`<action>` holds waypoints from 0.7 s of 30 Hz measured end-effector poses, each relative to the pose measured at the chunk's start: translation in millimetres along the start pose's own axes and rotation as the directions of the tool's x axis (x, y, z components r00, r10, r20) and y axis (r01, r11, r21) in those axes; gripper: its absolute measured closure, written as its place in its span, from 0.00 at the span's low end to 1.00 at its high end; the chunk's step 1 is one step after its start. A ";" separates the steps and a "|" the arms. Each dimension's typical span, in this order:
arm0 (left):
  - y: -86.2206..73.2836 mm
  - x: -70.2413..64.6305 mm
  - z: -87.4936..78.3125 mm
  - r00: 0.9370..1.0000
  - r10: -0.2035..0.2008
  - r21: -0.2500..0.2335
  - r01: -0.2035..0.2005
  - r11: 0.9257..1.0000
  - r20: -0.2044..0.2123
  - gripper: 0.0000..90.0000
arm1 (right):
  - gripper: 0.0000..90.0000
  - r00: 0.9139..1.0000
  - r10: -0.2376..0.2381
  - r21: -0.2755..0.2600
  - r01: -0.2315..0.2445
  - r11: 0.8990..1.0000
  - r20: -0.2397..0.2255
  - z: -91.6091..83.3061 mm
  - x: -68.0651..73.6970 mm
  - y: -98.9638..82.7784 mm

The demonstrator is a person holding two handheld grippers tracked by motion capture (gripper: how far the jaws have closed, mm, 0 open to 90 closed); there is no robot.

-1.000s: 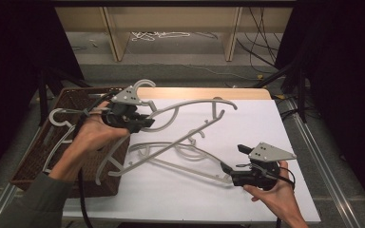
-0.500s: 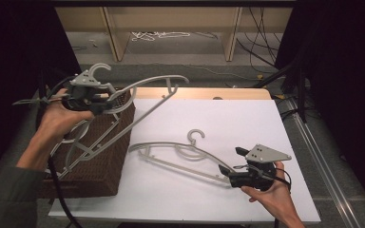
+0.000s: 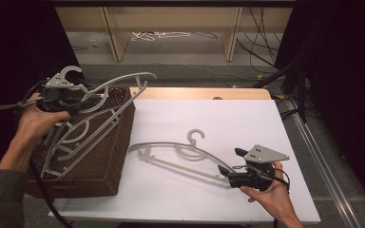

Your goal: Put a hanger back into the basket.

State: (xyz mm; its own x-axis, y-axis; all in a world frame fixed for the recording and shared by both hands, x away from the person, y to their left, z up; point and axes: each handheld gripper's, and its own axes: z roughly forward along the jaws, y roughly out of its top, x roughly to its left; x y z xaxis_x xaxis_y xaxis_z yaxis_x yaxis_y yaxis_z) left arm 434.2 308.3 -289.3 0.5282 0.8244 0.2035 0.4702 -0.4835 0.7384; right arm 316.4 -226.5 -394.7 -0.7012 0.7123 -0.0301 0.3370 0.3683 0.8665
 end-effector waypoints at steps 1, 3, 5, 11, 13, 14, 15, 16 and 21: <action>-1.5 2.0 0.3 1.000 0.007 0.004 -0.007 1.000 -0.001 0.91 | 0.22 1.000 -0.001 -0.001 0.001 1.000 0.000 0.0 0.0 -0.1; -6.5 6.5 1.5 1.000 -0.012 0.009 0.012 1.000 -0.012 0.91 | 0.22 1.000 0.001 -0.001 -0.001 1.000 0.002 0.0 -0.2 -0.1; -10.5 10.8 2.9 1.000 -0.020 0.004 0.020 1.000 -0.023 0.91 | 0.22 1.000 0.002 0.001 -0.002 1.000 0.002 0.0 -0.3 -0.2; -23.2 21.0 3.9 0.998 -0.038 0.013 0.038 0.999 -0.045 0.91 | 0.22 1.000 0.002 0.000 -0.002 1.000 0.003 0.6 0.0 -0.6; -26.7 23.3 3.4 0.998 -0.036 0.015 0.037 0.999 -0.051 0.91 | 0.23 1.000 0.000 0.000 0.000 1.000 0.004 1.2 -0.2 -0.8; -28.7 25.0 2.7 0.998 -0.038 0.015 0.038 0.999 -0.055 0.91 | 0.23 1.000 -0.001 0.000 0.001 1.000 0.005 1.4 -0.3 -1.0; -30.8 26.4 2.6 0.997 -0.045 0.012 0.045 0.999 -0.055 0.91 | 0.23 1.000 0.002 0.002 -0.002 1.000 0.003 1.5 -0.1 -1.2; -33.4 28.1 2.1 0.997 -0.047 0.011 0.048 0.999 -0.058 0.91 | 0.23 1.000 0.000 0.002 0.000 1.000 0.004 1.8 -0.3 -1.4; -42.6 34.5 -0.1 0.996 -0.052 0.017 0.054 0.998 -0.066 0.91 | 0.23 1.000 0.001 0.003 -0.001 1.000 0.007 1.8 -0.9 -1.9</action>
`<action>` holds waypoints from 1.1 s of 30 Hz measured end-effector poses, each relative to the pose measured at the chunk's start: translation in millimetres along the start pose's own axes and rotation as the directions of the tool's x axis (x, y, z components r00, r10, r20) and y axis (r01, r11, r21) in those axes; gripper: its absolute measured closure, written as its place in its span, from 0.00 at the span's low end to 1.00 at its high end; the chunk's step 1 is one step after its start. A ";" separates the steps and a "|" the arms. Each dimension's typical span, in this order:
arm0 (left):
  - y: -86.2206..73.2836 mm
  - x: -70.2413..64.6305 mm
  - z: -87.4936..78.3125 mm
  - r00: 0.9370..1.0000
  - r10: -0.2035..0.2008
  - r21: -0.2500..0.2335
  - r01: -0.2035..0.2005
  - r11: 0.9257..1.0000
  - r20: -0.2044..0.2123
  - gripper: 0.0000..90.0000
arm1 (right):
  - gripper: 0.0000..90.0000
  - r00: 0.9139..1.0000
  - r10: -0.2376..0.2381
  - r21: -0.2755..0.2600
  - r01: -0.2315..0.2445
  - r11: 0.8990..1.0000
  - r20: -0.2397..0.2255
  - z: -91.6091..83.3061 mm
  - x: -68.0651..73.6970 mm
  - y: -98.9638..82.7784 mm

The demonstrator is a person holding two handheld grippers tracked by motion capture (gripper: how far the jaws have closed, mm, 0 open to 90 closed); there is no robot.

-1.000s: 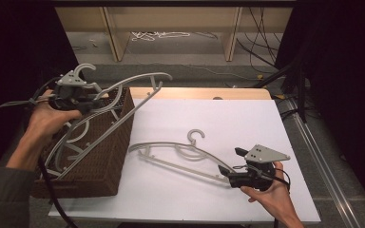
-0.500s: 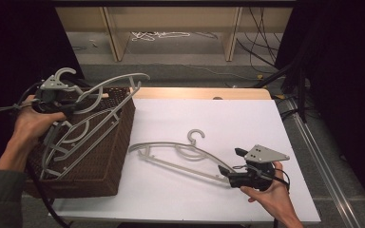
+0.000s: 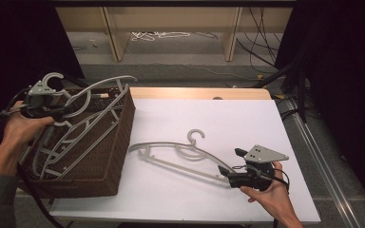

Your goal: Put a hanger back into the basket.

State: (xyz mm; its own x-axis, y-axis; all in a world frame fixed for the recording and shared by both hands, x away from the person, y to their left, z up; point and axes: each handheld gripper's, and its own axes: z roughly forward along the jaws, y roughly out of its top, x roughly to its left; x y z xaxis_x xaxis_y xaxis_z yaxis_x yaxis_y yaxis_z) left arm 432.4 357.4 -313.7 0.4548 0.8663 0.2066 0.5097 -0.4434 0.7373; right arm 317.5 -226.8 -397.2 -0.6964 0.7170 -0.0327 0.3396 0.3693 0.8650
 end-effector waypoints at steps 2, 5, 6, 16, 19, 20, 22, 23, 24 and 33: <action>-4.1 3.0 -0.3 1.000 -0.005 0.004 0.005 1.000 -0.004 0.91 | 0.23 1.000 0.001 0.000 -0.001 1.000 0.000 0.2 0.1 -0.1; -10.7 7.9 -0.5 1.000 -0.017 0.009 0.018 1.000 -0.016 0.91 | 0.23 1.000 -0.001 0.000 0.001 1.000 -0.001 0.3 0.3 0.0; -12.2 8.6 -0.2 1.000 -0.023 0.012 0.023 1.000 -0.018 0.91 | 0.23 1.000 -0.002 0.000 0.002 1.000 -0.001 0.3 0.2 0.0; -19.5 13.9 3.6 0.999 -0.032 0.023 0.033 0.999 -0.031 0.91 | 0.21 1.000 0.001 0.000 -0.001 1.000 0.001 0.2 -0.1 -0.3; -20.0 15.0 6.5 0.999 -0.032 0.023 0.033 0.999 -0.035 0.91 | 0.21 1.000 0.001 0.001 -0.001 1.000 0.000 0.3 -0.2 -0.4; -20.1 15.6 7.2 0.999 -0.030 0.023 0.031 0.999 -0.036 0.91 | 0.21 1.000 0.001 0.001 -0.001 1.000 0.001 0.4 -0.3 -0.6; -20.3 15.5 8.2 0.999 -0.032 0.023 0.033 0.999 -0.041 0.91 | 0.21 1.000 0.002 0.002 -0.002 1.000 0.001 0.4 -0.3 -0.6; -20.7 16.0 8.7 0.999 -0.029 0.020 0.030 0.999 -0.042 0.91 | 0.21 1.000 0.002 0.001 -0.002 1.000 0.001 0.4 -0.3 -0.5; -21.1 16.4 8.9 0.999 -0.028 0.017 0.029 0.999 -0.040 0.91 | 0.21 1.000 0.002 0.001 -0.002 1.000 0.001 0.3 -0.3 -0.5; -35.9 19.6 7.9 1.000 0.015 -0.008 -0.015 1.000 -0.022 0.91 | 0.21 1.000 0.007 0.000 -0.007 1.000 0.001 -0.2 -0.9 -0.4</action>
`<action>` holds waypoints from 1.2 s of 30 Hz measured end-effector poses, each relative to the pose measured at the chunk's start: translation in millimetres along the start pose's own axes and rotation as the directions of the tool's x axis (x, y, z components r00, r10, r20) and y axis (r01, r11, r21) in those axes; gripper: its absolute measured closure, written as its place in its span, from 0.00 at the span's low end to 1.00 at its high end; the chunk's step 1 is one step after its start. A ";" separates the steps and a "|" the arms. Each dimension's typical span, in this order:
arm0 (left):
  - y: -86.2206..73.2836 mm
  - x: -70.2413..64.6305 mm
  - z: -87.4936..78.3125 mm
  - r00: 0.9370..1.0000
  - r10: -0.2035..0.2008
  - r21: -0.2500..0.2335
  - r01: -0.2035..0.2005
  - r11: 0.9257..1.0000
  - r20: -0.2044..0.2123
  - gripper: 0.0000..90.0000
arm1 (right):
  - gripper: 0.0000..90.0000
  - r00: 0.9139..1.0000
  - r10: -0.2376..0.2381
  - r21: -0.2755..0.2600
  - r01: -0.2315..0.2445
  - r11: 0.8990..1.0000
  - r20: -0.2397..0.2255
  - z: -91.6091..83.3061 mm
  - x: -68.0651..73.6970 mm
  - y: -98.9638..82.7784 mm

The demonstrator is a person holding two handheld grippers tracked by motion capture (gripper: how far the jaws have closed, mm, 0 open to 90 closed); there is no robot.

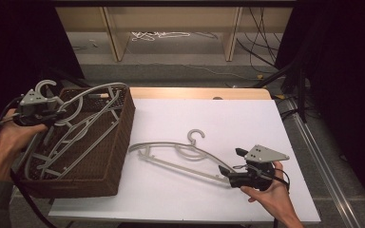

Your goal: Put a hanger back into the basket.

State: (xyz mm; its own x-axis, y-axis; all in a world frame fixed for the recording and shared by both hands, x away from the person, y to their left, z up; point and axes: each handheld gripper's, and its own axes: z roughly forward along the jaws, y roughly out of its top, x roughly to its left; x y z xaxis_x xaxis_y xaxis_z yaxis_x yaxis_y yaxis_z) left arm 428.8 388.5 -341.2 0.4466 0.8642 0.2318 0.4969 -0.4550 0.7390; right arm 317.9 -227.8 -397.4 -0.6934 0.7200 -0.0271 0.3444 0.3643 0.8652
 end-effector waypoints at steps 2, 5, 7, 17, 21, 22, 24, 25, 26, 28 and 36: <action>-3.7 1.8 1.6 1.000 -0.017 0.010 0.017 1.000 -0.002 0.91 | 0.21 1.000 -0.002 0.002 0.002 1.000 0.000 0.1 -0.1 0.0; -9.4 3.9 2.6 1.000 -0.005 0.008 0.005 1.000 0.003 0.90 | 0.21 1.000 -0.002 0.004 0.002 1.000 -0.003 -0.3 -0.4 0.1; -10.8 3.3 4.1 1.000 -0.003 0.018 0.003 1.000 0.010 0.90 | 0.21 1.000 -0.004 0.004 0.004 1.000 0.000 -0.2 -1.1 -0.1; -16.2 -8.5 24.4 1.000 0.003 0.079 -0.004 0.997 0.016 0.90 | 0.21 1.000 -0.005 0.007 0.005 1.000 -0.002 0.4 -1.2 -0.6; -17.0 -15.1 33.5 1.000 0.020 0.103 -0.022 0.994 0.021 0.90 | 0.21 1.000 -0.003 0.010 0.003 1.000 -0.002 0.6 -1.6 -1.0; -17.1 -16.3 36.0 0.999 0.040 0.127 -0.042 0.991 0.021 0.90 | 0.21 1.000 -0.002 0.007 0.002 1.000 0.001 0.7 -1.5 -1.1; -17.4 -18.2 40.3 0.998 0.054 0.141 -0.056 0.988 0.023 0.90 | 0.21 1.000 -0.002 0.008 0.002 1.000 -0.001 0.3 -1.4 -0.8; -18.0 -20.2 44.0 0.997 0.067 0.152 -0.070 0.986 0.028 0.90 | 0.21 1.000 -0.003 0.007 0.003 1.000 -0.002 0.3 -1.4 -0.7; -18.8 -21.7 46.5 0.997 0.067 0.165 -0.071 0.984 0.032 0.90 | 0.21 1.000 -0.003 0.007 0.003 1.000 -0.001 0.1 -1.4 -0.6; -21.5 -22.8 48.9 0.997 0.067 0.183 -0.071 0.981 0.030 0.90 | 0.21 1.000 -0.004 0.007 0.004 1.000 -0.001 -0.2 -1.3 -0.5; -31.9 -22.9 55.5 0.998 0.054 0.207 -0.058 0.977 0.025 0.88 | 0.21 1.000 -0.004 0.007 0.004 1.000 0.001 0.7 -0.7 -0.8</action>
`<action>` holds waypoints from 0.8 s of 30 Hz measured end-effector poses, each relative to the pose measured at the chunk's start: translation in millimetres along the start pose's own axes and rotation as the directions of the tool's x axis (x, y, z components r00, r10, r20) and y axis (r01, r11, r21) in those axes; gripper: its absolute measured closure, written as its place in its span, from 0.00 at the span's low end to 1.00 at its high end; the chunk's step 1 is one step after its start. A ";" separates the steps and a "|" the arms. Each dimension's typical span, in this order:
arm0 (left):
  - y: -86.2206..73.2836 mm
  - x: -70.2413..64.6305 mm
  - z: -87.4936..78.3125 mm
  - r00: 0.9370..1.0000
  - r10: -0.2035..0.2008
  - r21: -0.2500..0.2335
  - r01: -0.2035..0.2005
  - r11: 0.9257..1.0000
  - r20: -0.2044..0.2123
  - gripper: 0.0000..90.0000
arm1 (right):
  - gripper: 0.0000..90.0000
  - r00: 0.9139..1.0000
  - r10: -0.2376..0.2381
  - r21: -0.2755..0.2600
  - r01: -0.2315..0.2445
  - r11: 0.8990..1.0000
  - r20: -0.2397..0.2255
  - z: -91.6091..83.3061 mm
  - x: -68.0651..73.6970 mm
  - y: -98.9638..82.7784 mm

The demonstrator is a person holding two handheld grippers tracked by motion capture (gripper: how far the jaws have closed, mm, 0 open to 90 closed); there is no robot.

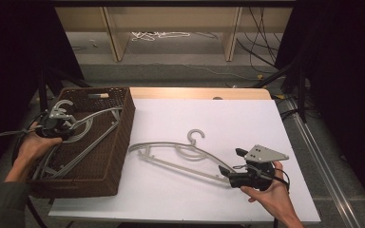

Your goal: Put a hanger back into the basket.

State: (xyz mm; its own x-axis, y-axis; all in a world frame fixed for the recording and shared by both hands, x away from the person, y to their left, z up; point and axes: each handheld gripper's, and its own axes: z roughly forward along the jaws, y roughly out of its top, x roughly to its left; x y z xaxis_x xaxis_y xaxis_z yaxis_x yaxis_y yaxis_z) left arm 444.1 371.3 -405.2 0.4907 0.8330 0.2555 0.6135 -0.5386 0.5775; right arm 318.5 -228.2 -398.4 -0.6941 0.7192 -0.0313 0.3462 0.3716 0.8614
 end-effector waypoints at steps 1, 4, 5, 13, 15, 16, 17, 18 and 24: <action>0.3 0.4 0.0 1.000 0.009 0.001 -0.009 1.000 -0.001 0.88 | 0.22 1.000 0.000 0.000 0.000 1.000 -0.001 0.1 0.2 0.1; 0.2 0.8 -0.9 1.000 -0.023 0.000 0.023 1.000 -0.010 0.82 | 0.22 1.000 -0.002 -0.002 0.002 1.000 0.000 0.0 -0.4 0.0; 0.0 1.3 -1.4 1.000 -0.028 0.007 0.028 1.000 -0.015 0.78 | 0.21 1.000 0.000 -0.001 0.000 1.000 0.000 0.0 -0.6 -0.1; -0.7 0.7 -12.1 0.989 -0.126 -0.021 0.125 0.992 -0.082 0.48 | 0.21 1.000 0.007 0.000 -0.007 1.000 0.000 -0.4 -1.9 -0.4; 0.7 -2.0 -20.3 0.982 -0.169 -0.069 0.164 0.984 -0.088 0.44 | 0.22 1.000 0.005 0.002 -0.005 1.000 0.003 0.0 -2.3 -0.9; 2.0 -3.9 -26.1 0.977 -0.196 -0.101 0.187 0.977 -0.080 0.43 | 0.21 1.000 0.005 0.003 -0.005 1.000 0.003 0.2 -2.3 -1.1; 2.8 -5.3 -29.9 0.975 -0.209 -0.119 0.199 0.973 -0.080 0.41 | 0.22 1.000 0.004 0.003 -0.004 1.000 0.002 0.6 -2.2 -1.3; 3.8 -7.9 -34.8 0.969 -0.235 -0.146 0.223 0.964 -0.073 0.40 | 0.22 1.000 0.006 0.002 -0.006 1.000 0.004 0.8 -1.9 -1.4; 9.5 -31.8 -59.8 0.952 -0.307 -0.293 0.293 0.910 -0.001 0.32 | 0.21 1.000 0.007 -0.007 -0.007 1.000 0.008 1.2 -1.4 -1.6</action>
State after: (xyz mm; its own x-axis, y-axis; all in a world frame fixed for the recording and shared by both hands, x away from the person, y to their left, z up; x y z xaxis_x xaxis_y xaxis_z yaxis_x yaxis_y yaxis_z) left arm 397.3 347.3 -361.4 0.2782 0.9582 0.0665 0.5213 -0.2088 0.8274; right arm 319.7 -229.0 -400.3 -0.6866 0.7264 -0.0294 0.3467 0.3628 0.8650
